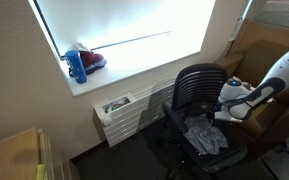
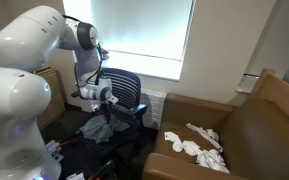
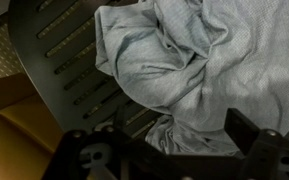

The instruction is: Remove the grey shirt from the backrest of the black chair then place it on the right side of the sofa

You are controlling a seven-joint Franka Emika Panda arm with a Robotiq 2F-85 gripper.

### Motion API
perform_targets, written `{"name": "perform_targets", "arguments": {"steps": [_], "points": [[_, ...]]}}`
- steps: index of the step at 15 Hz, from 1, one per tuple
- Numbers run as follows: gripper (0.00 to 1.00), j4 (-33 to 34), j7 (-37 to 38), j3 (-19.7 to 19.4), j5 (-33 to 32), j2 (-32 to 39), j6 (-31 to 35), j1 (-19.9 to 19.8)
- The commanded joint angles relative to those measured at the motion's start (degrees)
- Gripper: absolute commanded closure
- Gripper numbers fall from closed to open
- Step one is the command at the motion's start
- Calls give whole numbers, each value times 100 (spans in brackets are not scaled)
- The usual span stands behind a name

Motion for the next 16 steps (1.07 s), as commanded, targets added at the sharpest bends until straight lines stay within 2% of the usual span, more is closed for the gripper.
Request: {"name": "perform_targets", "arguments": {"steps": [1, 3, 4, 7, 10, 16], "points": [[0, 34, -81, -41, 125, 25, -19, 68], [0, 34, -79, -66, 123, 31, -20, 69], [0, 16, -101, -36, 145, 46, 192, 13], [0, 827, 205, -412, 184, 893, 318, 273], [0, 1544, 352, -595, 162, 1591, -35, 472], [0, 2583, 249, -552, 71, 2373, -498, 722]]}}
